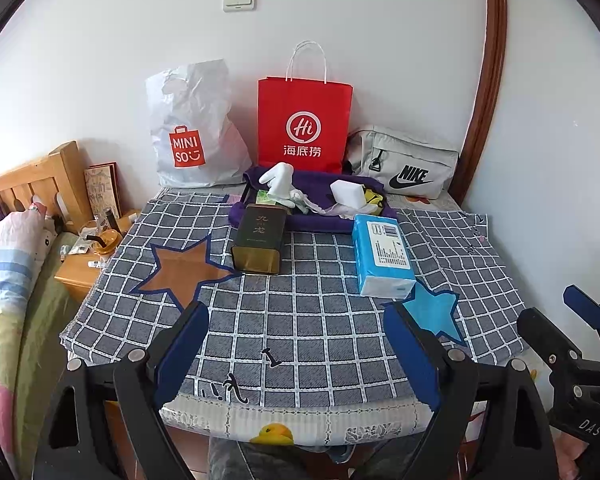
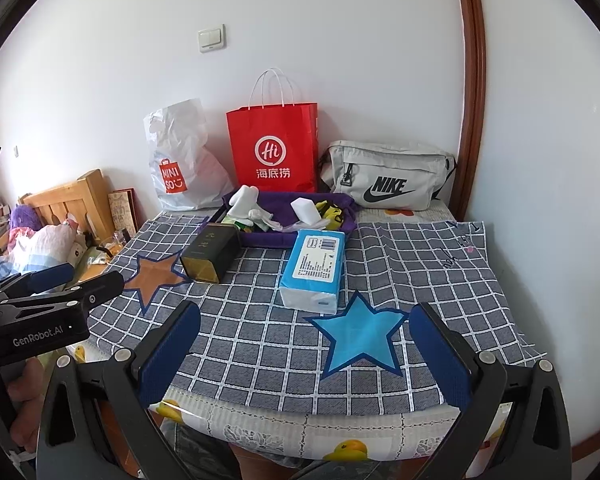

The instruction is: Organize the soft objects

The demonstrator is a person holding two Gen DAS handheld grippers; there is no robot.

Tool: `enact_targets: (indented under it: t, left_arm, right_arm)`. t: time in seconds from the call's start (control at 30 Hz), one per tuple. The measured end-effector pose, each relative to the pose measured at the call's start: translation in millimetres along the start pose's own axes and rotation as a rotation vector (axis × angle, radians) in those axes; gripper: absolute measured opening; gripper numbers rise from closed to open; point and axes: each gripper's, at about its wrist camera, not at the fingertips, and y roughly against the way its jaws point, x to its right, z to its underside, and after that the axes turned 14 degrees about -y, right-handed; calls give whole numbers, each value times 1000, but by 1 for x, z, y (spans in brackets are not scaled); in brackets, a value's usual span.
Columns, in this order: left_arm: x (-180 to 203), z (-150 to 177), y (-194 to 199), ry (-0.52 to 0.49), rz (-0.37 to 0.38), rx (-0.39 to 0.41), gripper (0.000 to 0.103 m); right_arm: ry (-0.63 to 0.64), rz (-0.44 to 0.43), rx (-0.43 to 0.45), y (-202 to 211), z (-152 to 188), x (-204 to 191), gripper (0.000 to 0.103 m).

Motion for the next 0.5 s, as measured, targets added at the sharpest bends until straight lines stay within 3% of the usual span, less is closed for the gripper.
enact_targets:
  t: [0.5]
  left_arm:
    - [-1,-5,-2,-4,-11,12,89]
  right_arm:
    - [15,-7,-2,-4,-1,-4,103]
